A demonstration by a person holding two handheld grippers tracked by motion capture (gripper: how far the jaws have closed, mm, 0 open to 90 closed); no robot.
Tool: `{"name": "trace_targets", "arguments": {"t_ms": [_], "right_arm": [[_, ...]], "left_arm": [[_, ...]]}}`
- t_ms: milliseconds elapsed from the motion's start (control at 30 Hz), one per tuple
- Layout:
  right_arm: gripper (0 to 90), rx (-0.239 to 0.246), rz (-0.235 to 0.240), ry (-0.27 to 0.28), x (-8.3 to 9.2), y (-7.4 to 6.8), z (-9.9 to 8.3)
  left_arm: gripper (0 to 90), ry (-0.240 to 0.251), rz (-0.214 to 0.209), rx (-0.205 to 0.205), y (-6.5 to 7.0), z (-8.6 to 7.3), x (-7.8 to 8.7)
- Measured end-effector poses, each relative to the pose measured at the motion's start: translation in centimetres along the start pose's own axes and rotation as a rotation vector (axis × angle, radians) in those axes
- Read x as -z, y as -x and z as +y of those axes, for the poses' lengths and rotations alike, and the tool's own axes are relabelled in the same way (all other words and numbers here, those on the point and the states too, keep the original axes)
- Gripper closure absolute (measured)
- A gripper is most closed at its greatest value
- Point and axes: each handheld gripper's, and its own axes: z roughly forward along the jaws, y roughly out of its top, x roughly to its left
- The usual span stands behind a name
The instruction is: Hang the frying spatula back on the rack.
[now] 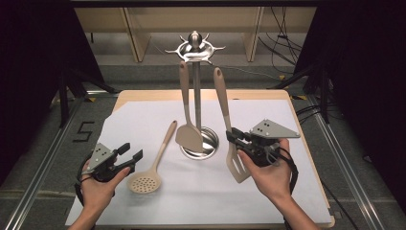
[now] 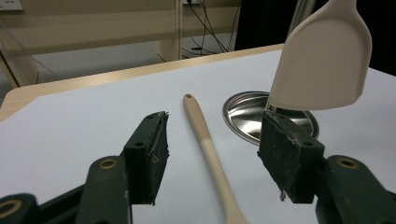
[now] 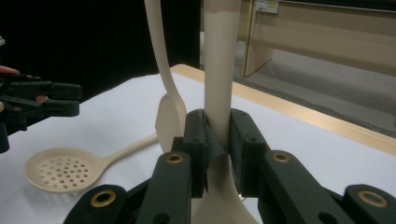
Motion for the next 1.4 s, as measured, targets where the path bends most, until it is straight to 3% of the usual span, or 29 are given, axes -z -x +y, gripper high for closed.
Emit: {"name": "trace_targets", "arguments": {"t_ms": [33, 67, 133, 533, 600, 667, 700, 800, 867, 900, 933, 1033, 1200, 1233, 1300, 1400], "right_arm": [[78.5, -0.029, 0.009, -0.005, 0.1, -0.2, 0.1], [78.5, -0.001, 0.0, 0.011, 0.0, -0.1, 0.2], [78.5, -0.018, 0.008, 0.006, 0.1, -0.3, 0.4], [78.5, 0.007, 0.011, 0.032, 0.0, -0.4, 1.2], [78.5, -0.013, 0.013, 0.03, 0.0, -0.6, 1.4], [78.5, 0.014, 0.006, 0.028, 0.0, -0.5, 1.5], [78.5, -0.015, 0.005, 0.028, 0.0, -0.7, 1.6], [78.5, -0.007, 0.02, 0.016, 0.0, -0.5, 1.7], [78.5, -0.001, 0.01, 0.038, -0.1, -0.5, 1.7], [78.5, -0.029, 0.012, 0.027, -0.1, -0.7, 1.7], [78.5, -0.011, 0.024, 0.015, -0.1, -0.5, 1.8], [78.5, -0.033, 0.023, 0.005, -0.2, -0.6, 1.9], [78.5, -0.019, 0.033, 0.001, -0.5, -0.4, 2.0], [78.5, -0.013, 0.018, -0.001, -0.5, -0.4, 2.1], [78.5, -0.035, 0.028, -0.011, -0.5, -0.6, 2.1], [78.5, -0.027, 0.031, -0.005, -0.7, -0.5, 2.1]], "left_arm": [[41.3, -0.011, 0.008, 0.001, 0.0, 0.0, 0.1], [41.3, -0.01, 0.006, -0.001, 0.0, 0.0, 0.1], [41.3, -0.01, 0.006, -0.001, 0.0, 0.0, 0.1], [41.2, -0.01, 0.005, -0.001, 0.0, 0.0, 0.1], [41.3, -0.002, 0.004, 0.002, 0.0, 0.0, 0.0], [41.3, 0.001, 0.002, 0.004, 0.0, 0.0, 0.0], [41.3, -0.009, 0.008, 0.003, 0.0, 0.0, 0.1], [41.3, -0.006, 0.008, 0.005, 0.0, 0.0, 0.1], [41.3, -0.008, 0.008, 0.005, 0.0, 0.0, 0.1], [41.3, -0.008, 0.007, 0.005, 0.0, 0.0, 0.1], [41.3, -0.009, 0.006, 0.004, 0.0, 0.0, 0.1], [41.3, -0.009, 0.005, -0.001, 0.0, 0.0, 0.1], [41.3, -0.009, 0.004, -0.001, 0.0, 0.0, 0.1], [41.3, -0.009, 0.004, -0.001, 0.0, 0.0, 0.1], [41.3, -0.009, 0.005, -0.001, 0.0, 0.0, 0.1], [41.3, -0.004, 0.003, 0.001, 0.0, 0.0, 0.1]]}}
